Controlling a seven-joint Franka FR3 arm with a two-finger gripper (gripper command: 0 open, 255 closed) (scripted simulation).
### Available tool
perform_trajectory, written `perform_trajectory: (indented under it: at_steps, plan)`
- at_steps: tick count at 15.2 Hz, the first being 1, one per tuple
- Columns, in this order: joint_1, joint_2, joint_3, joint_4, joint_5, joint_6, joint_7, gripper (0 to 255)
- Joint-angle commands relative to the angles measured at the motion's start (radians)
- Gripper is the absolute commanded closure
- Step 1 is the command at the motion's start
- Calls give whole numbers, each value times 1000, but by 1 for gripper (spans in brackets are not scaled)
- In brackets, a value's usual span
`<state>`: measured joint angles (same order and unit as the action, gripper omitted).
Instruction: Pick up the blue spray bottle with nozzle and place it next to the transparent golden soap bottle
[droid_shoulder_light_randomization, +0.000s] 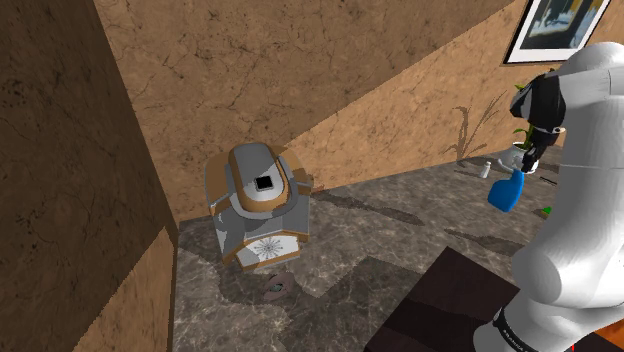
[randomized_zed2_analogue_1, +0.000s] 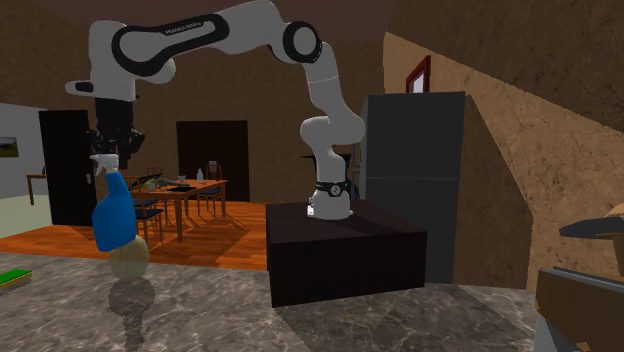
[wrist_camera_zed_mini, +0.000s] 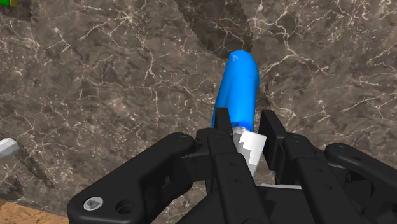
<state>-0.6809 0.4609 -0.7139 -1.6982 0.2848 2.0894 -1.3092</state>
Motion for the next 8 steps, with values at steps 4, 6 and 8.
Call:
perform_trajectory:
  at_steps: [4, 6, 8]
  plan:
    - [-9, 30, 15, -30, 24, 55, -14, 255]
    - [-13, 42, 22, -40, 34, 75, -19, 255]
    - [-18, 56, 29, -49, 45, 95, -25, 255]
